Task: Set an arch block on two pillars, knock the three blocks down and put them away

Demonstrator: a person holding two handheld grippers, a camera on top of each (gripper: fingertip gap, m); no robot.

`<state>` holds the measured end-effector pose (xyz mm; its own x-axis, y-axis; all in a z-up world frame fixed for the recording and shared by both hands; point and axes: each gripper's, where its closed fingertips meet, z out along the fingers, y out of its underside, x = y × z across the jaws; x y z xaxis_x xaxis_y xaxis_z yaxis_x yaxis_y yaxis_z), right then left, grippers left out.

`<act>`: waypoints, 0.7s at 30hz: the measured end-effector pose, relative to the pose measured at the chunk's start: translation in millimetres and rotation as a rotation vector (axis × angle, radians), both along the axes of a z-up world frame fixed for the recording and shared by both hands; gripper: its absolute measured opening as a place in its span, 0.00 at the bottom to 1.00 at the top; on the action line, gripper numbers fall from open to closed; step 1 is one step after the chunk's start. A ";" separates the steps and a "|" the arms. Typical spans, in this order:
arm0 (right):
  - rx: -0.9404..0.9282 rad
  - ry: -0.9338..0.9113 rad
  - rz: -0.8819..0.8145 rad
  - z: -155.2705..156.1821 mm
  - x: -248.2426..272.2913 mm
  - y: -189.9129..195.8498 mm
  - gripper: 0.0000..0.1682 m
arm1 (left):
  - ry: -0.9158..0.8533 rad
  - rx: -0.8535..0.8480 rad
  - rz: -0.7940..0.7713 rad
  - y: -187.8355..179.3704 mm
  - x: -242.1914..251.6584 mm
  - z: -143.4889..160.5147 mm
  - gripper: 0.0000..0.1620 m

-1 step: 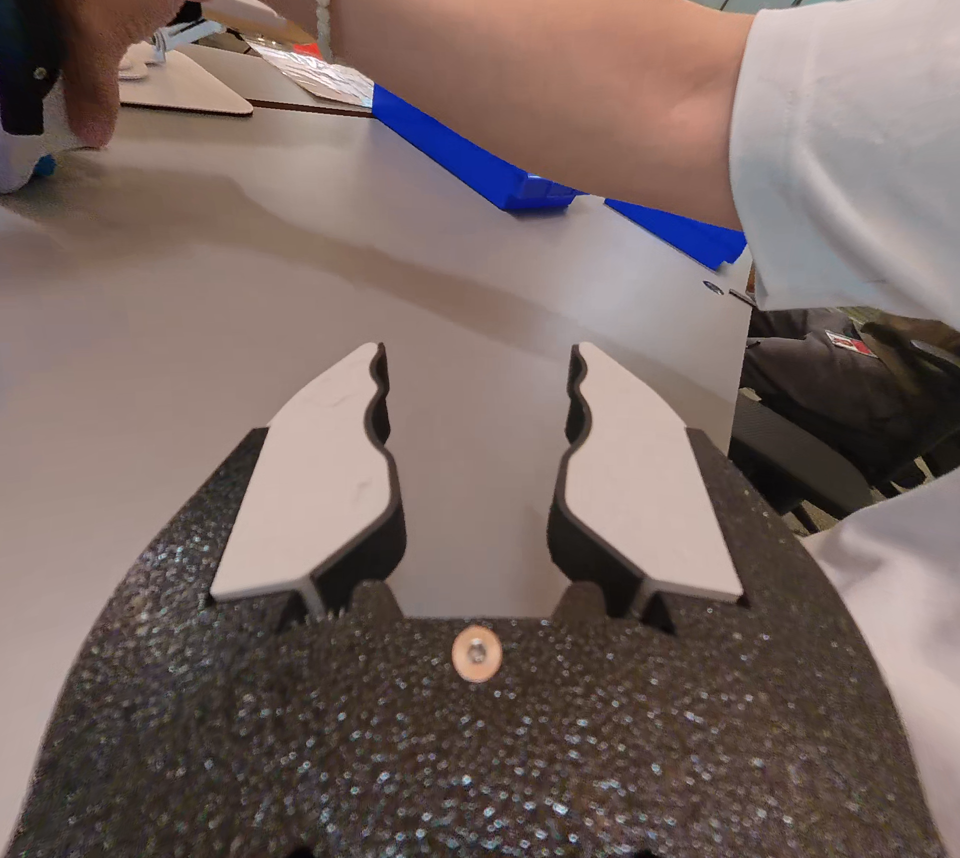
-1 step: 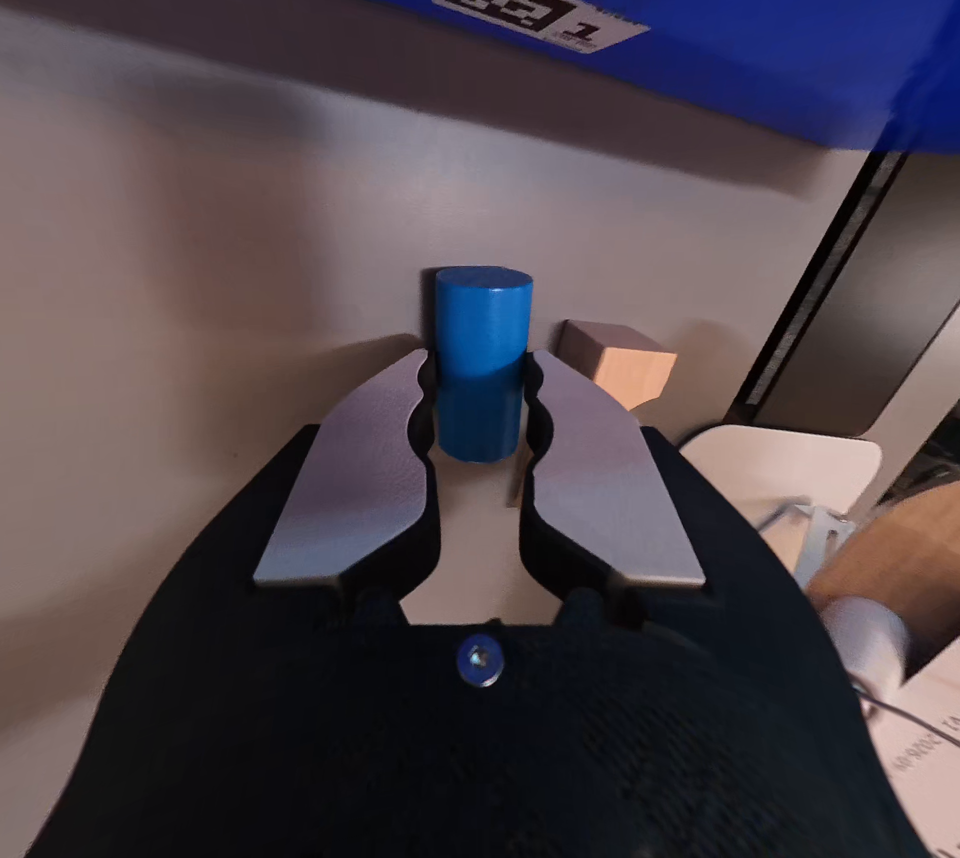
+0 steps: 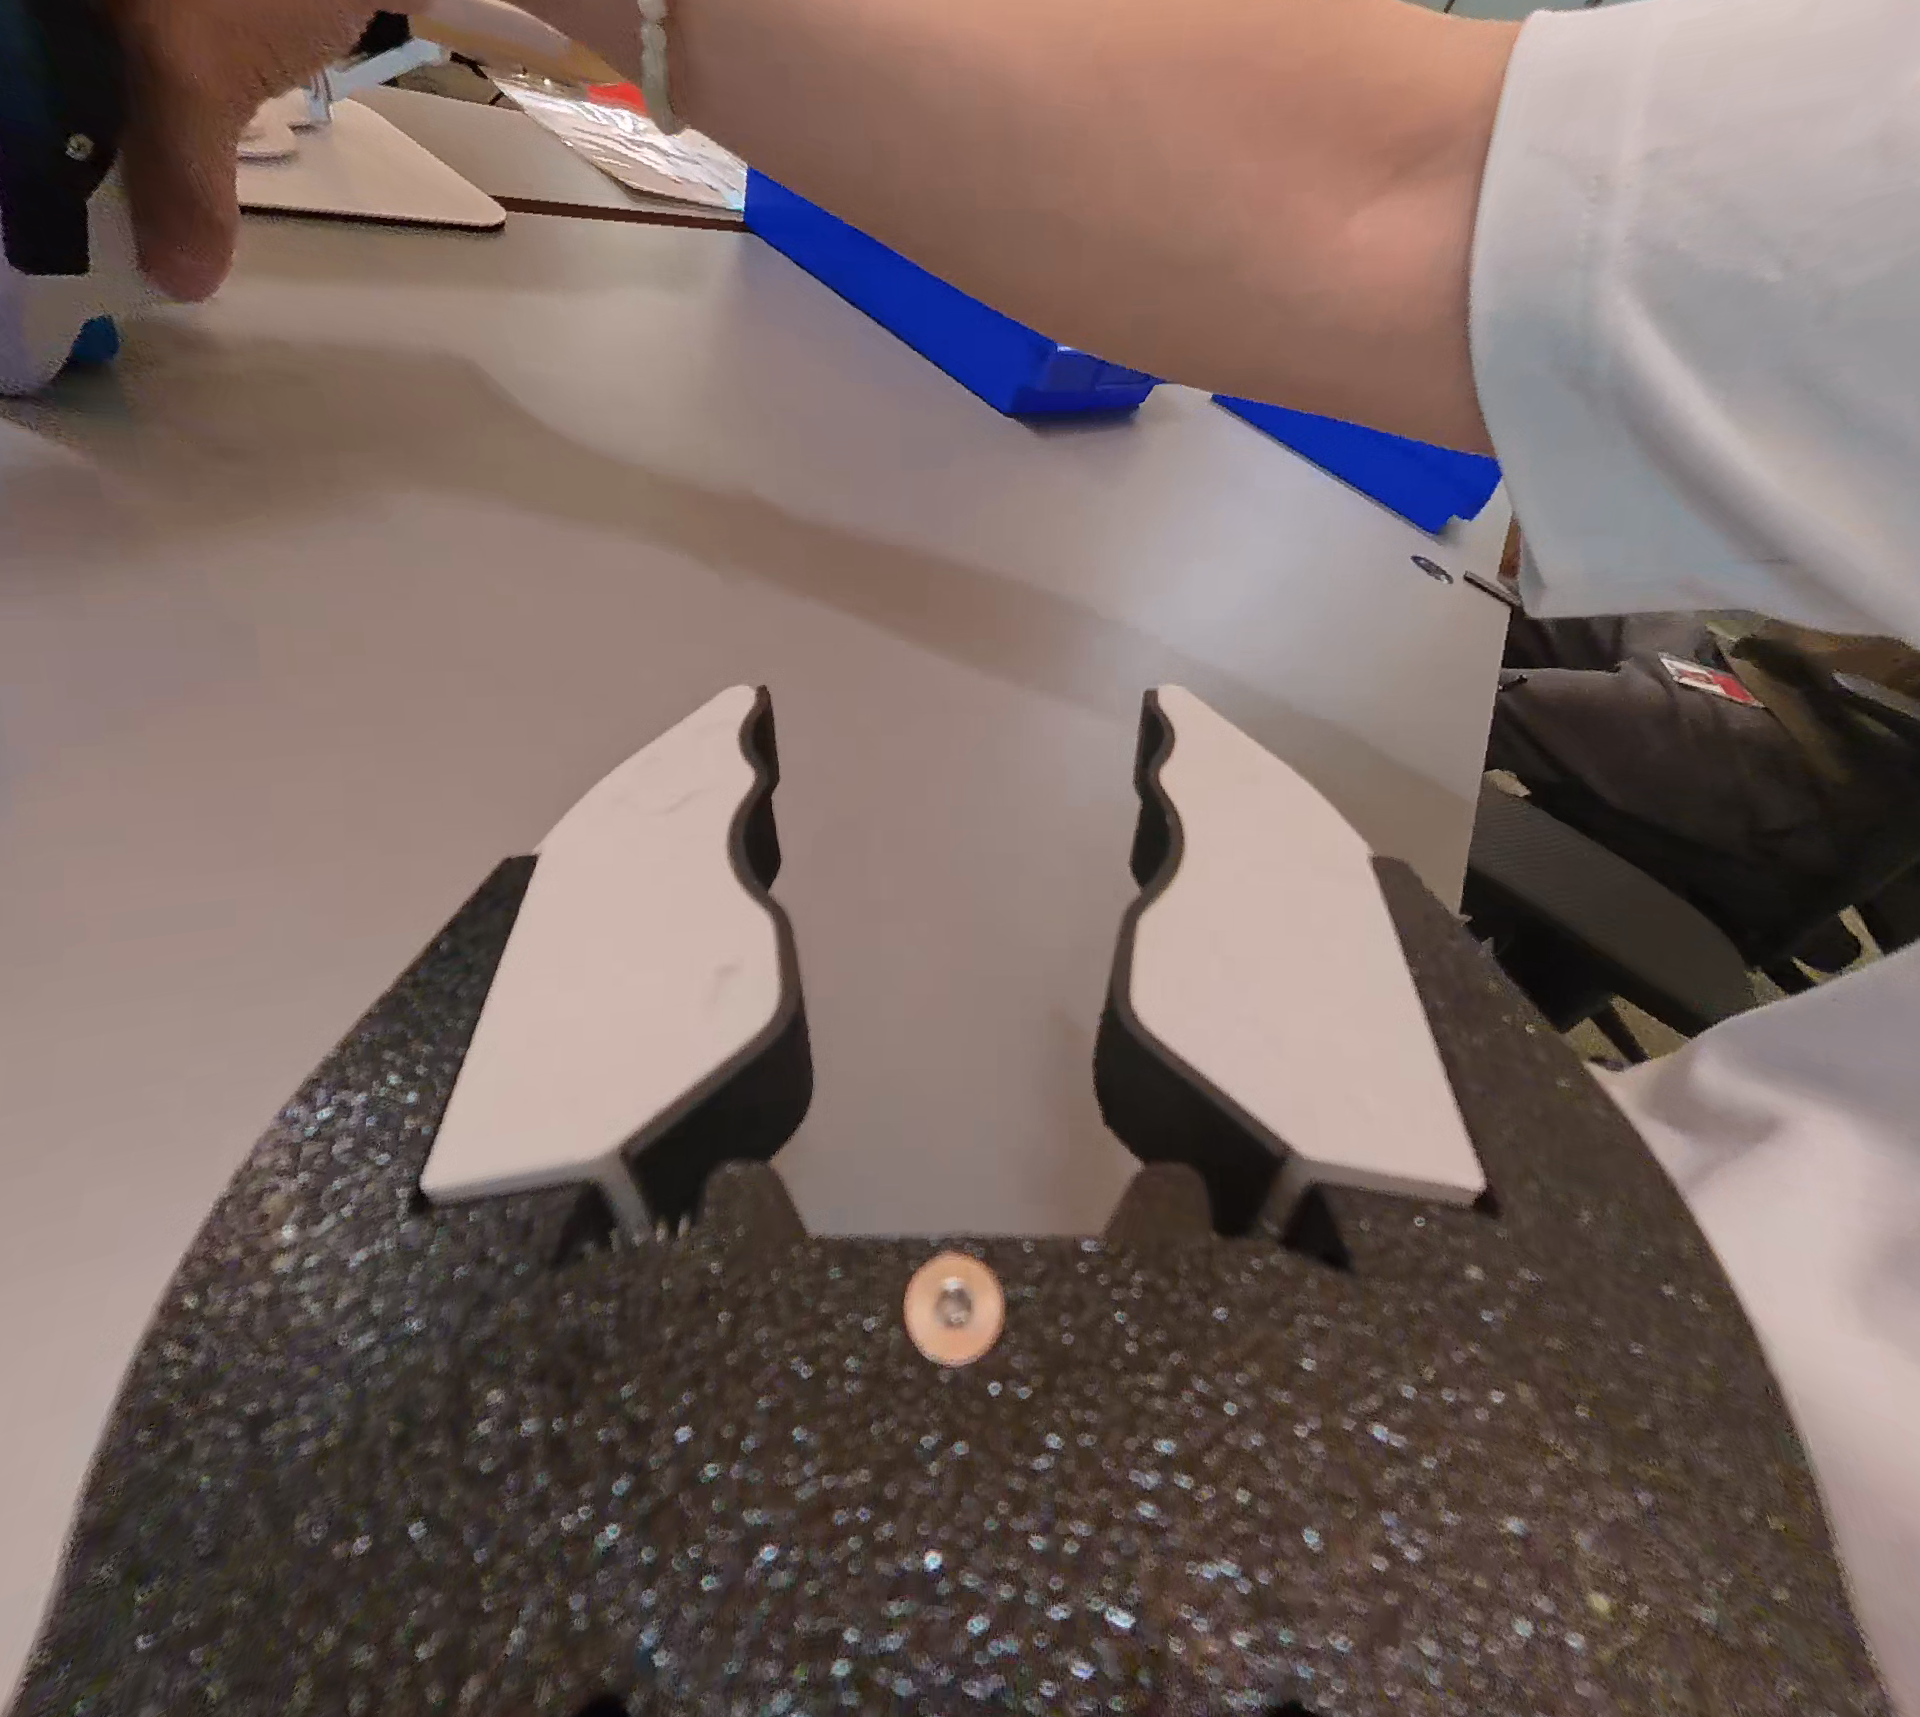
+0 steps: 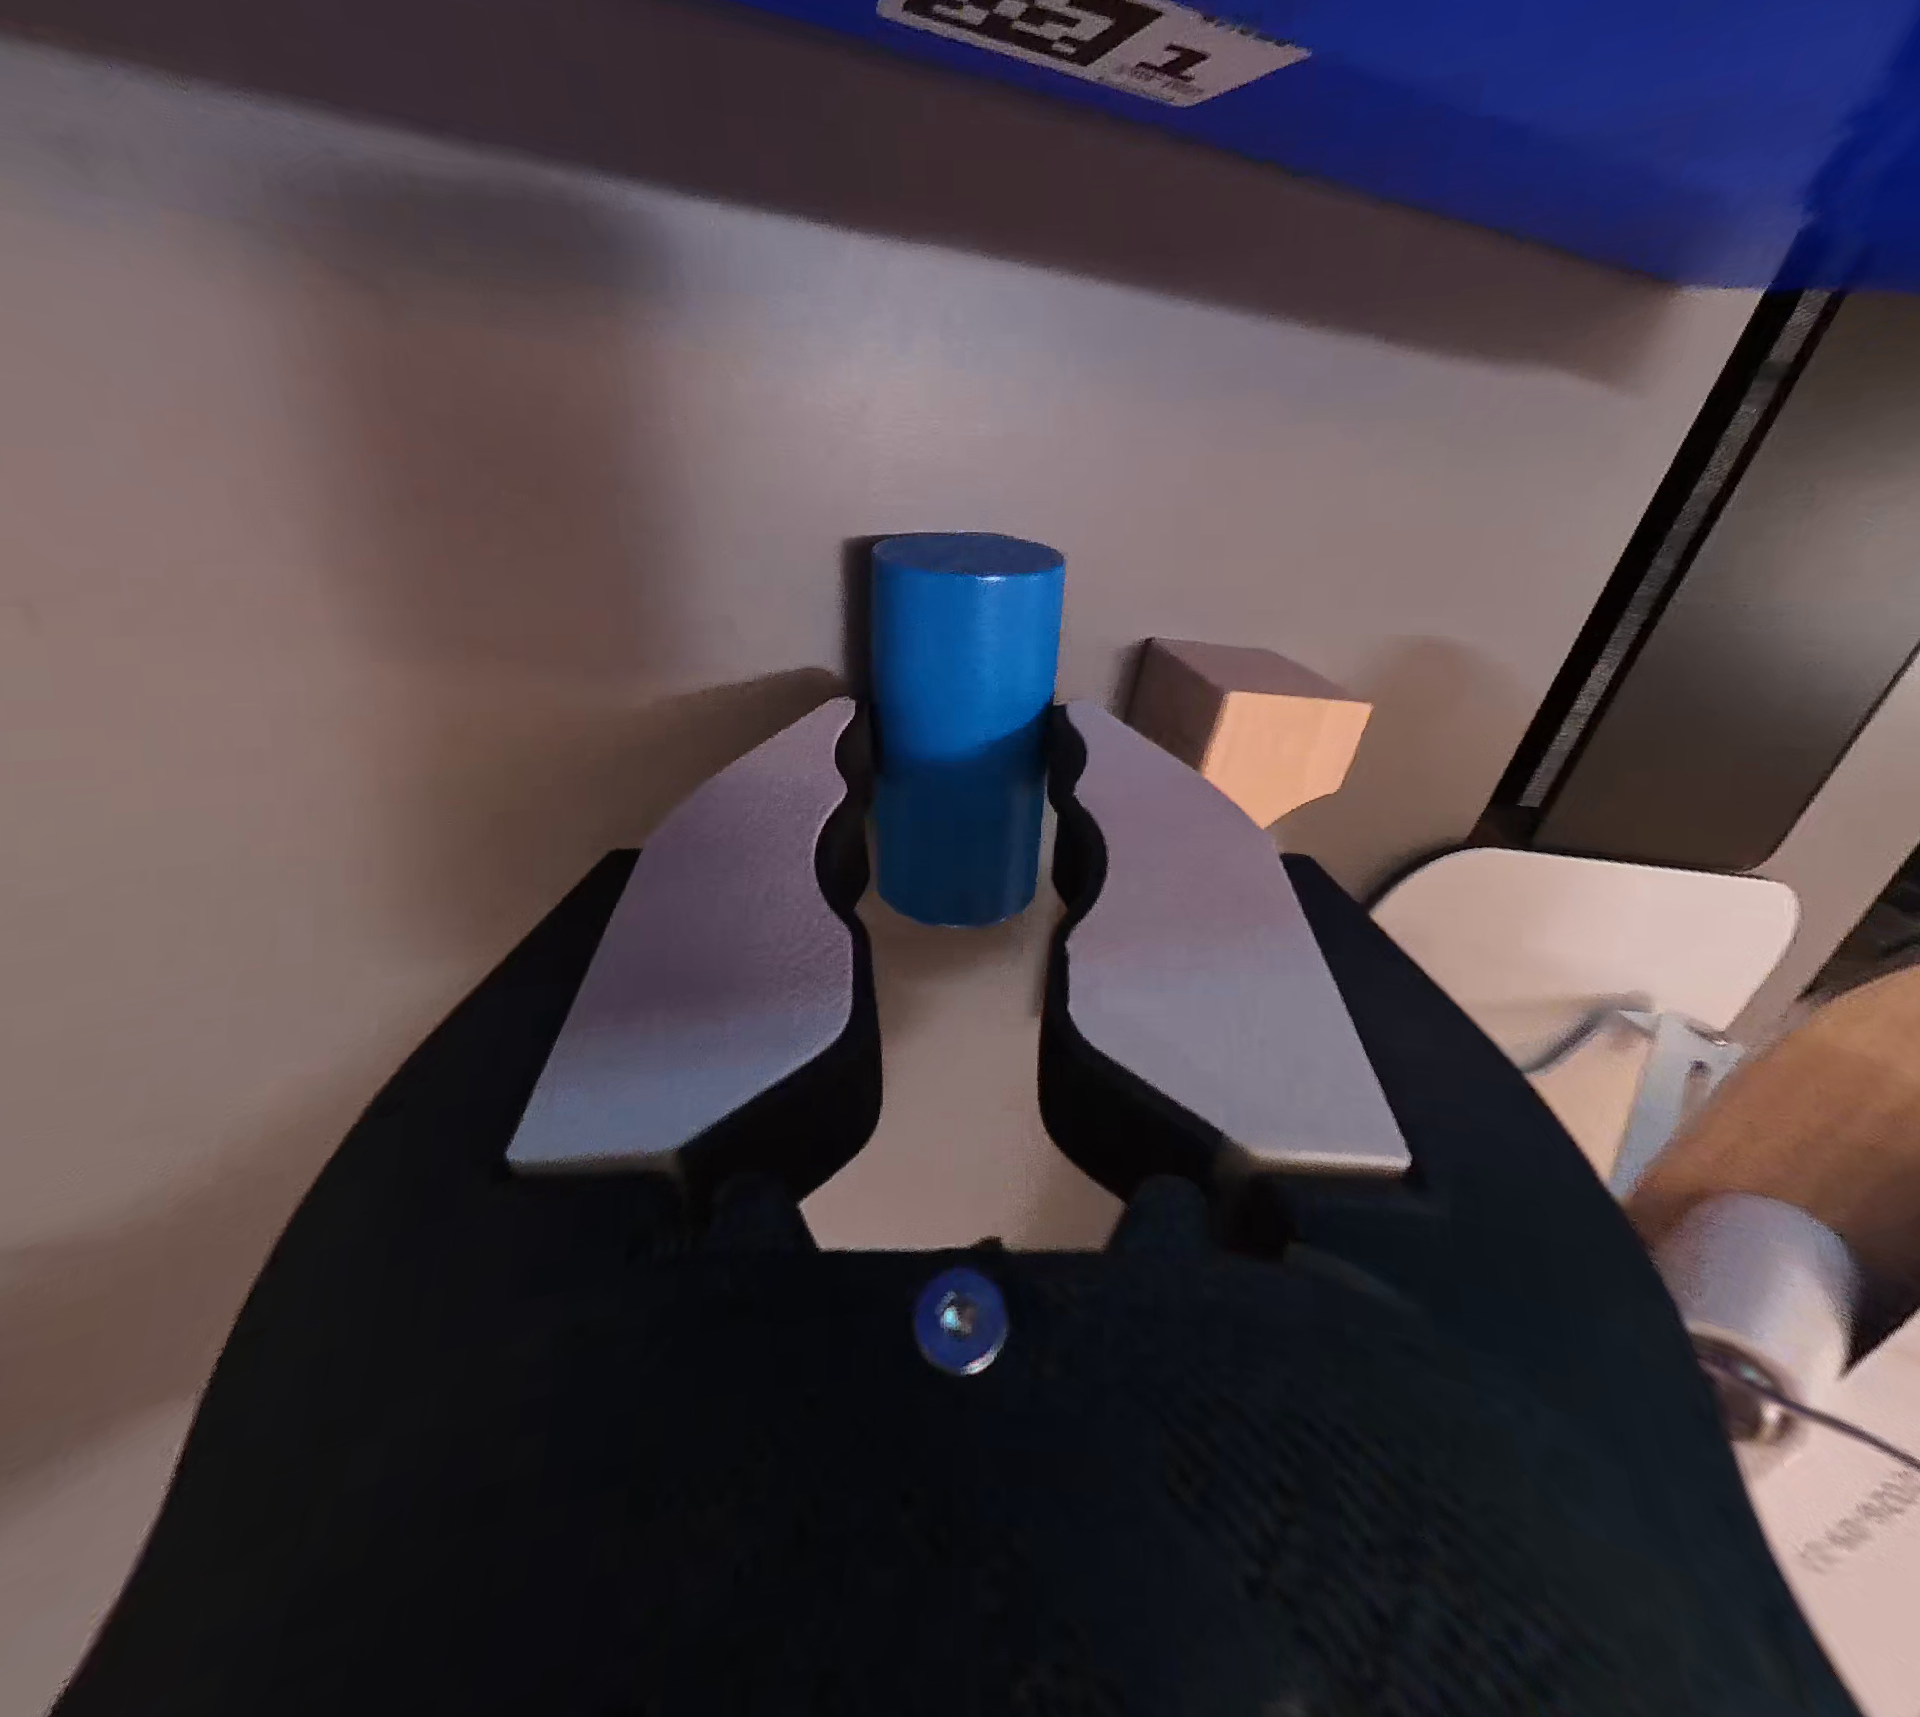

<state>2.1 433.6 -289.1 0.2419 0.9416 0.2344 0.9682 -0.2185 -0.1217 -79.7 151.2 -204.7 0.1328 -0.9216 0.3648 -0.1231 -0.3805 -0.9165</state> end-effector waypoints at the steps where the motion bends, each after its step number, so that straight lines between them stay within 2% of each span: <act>1: 0.001 0.019 -0.024 0.1 -1.1 -2.3 0.19 | 0.007 0.008 0.001 -0.5 0.4 -0.3 0.41; 6: -0.055 0.083 -0.086 13.7 5.1 -39.1 0.19 | 0.031 0.043 0.008 -3.4 2.1 1.2 0.40; 11: -0.078 0.146 -0.105 62.2 43.3 -92.9 0.19 | 0.040 0.062 0.009 -8.0 6.1 4.7 0.40; 14: -0.099 0.152 -0.182 92.5 99.2 -126.7 0.19 | 0.053 0.079 -0.003 -13.7 10.5 4.8 0.40; 18: -0.070 0.171 -0.387 125.0 196.0 -167.6 0.19 | 0.065 0.095 -0.032 -23.5 18.9 5.0 0.40; 21: -0.029 0.210 -0.571 138.0 269.6 -196.0 0.19 | 0.085 0.106 -0.055 -29.4 24.9 2.6 0.40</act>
<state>271.7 237.7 -151.1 0.7488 0.6547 0.1033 0.6530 -0.7020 -0.2842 -54.8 121.8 -202.1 0.1071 -0.9611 0.2545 -0.2196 -0.2725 -0.9368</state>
